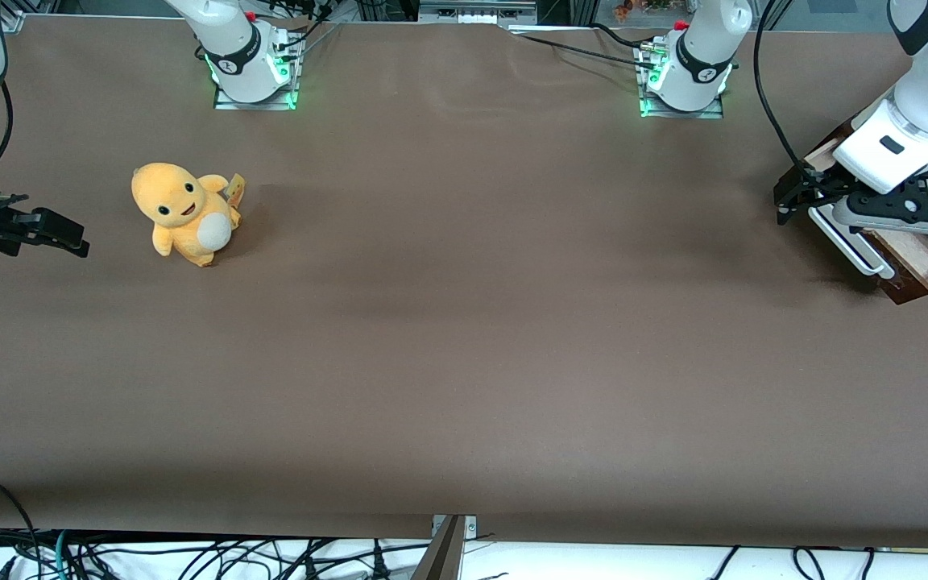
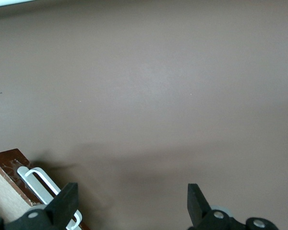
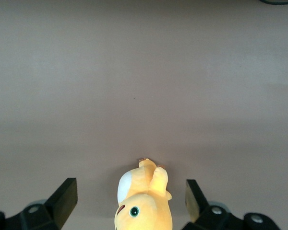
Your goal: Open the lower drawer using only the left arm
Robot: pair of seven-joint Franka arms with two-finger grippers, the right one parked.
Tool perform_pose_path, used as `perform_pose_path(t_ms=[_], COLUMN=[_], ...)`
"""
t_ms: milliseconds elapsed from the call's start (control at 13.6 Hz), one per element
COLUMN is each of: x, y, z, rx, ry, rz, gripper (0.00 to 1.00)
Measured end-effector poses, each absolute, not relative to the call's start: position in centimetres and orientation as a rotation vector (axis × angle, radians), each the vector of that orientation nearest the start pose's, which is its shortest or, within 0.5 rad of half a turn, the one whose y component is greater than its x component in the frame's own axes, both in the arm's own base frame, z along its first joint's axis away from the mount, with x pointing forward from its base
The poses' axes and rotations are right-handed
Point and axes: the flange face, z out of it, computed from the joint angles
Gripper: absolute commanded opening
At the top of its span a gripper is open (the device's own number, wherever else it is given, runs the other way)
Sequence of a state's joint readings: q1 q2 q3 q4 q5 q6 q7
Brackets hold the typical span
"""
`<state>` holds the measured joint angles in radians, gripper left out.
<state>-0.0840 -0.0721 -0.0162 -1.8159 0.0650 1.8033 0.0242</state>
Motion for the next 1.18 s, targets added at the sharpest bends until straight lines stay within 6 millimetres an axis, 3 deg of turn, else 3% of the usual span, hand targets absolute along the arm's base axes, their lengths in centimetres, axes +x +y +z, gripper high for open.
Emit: perform_pose_path(t_ms=[441, 1176], x=[54.2, 54.3], y=[-4.9, -4.0], z=[57.6, 57.2], rx=[-3.070, -3.125], ry=[0.207, 0.157], rz=[-0.048, -0.005], gripper=[1.00, 1.00])
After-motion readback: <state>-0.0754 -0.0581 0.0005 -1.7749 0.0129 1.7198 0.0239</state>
